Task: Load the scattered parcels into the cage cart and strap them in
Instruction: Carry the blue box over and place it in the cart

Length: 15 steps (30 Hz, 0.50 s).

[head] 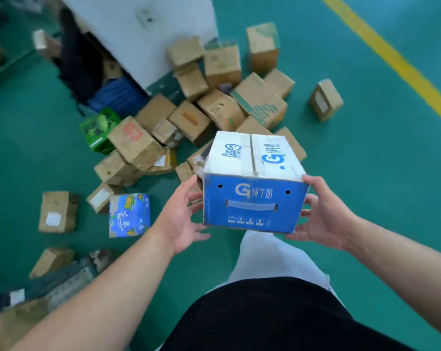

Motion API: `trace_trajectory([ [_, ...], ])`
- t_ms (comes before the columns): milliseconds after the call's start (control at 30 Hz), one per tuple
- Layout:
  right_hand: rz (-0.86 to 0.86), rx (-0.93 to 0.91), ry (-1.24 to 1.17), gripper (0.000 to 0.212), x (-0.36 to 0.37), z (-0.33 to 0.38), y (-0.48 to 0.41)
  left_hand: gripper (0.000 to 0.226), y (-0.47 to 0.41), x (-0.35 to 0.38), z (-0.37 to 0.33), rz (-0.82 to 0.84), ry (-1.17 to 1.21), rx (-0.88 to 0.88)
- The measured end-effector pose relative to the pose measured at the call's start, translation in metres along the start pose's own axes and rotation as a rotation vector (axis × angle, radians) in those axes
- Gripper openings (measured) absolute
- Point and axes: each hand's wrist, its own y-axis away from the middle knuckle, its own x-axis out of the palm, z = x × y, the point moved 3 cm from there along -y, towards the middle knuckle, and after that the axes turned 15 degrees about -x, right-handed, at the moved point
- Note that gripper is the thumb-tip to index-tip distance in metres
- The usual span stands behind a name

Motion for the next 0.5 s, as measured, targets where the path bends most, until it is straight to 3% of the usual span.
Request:
trace_trajectory([
  [200, 0.353, -0.148, 0.4, 0.084, 0.144, -0.073, 0.057, 0.105, 0.053, -0.158, 0.143, -0.048, 0.363, 0.078],
  [400, 0.536, -0.105, 0.702, 0.071, 0.268, -0.231, 0.116, 0.087, 0.093, -0.293, 0.341, -0.049, 0.835, 0.158],
  [500, 0.642, -0.035, 0.806, 0.057, 0.32, -0.315, 0.146, 0.097, 0.115, -0.344, 0.435, -0.067, 1.062, 0.203],
])
